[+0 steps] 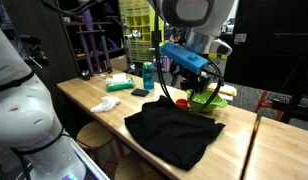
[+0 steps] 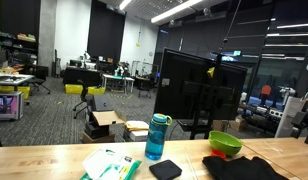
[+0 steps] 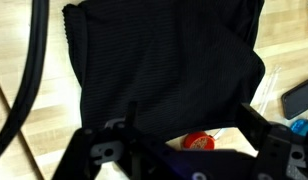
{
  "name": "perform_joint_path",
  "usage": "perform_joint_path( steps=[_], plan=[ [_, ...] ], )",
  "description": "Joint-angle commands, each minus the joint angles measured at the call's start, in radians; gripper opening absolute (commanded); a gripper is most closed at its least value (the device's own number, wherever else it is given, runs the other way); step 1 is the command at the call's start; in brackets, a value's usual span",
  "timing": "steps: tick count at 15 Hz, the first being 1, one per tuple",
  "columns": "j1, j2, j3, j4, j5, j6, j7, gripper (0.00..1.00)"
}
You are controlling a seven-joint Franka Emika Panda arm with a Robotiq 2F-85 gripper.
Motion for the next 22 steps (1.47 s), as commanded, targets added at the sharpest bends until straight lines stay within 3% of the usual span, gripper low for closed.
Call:
perform_joint_path(
  steps=[1,13,22],
  plan=[
    [-0.038,0.053,-0.003,0.051,0.022,-0.006,-0.041,1.00],
    [-0.181,0.265,-0.019,0.211,0.223,-0.061,-0.328,1.00],
    [-0.287,0.433,0.037,0.313,0.291,-0.131,-0.407,1.00]
  ],
)
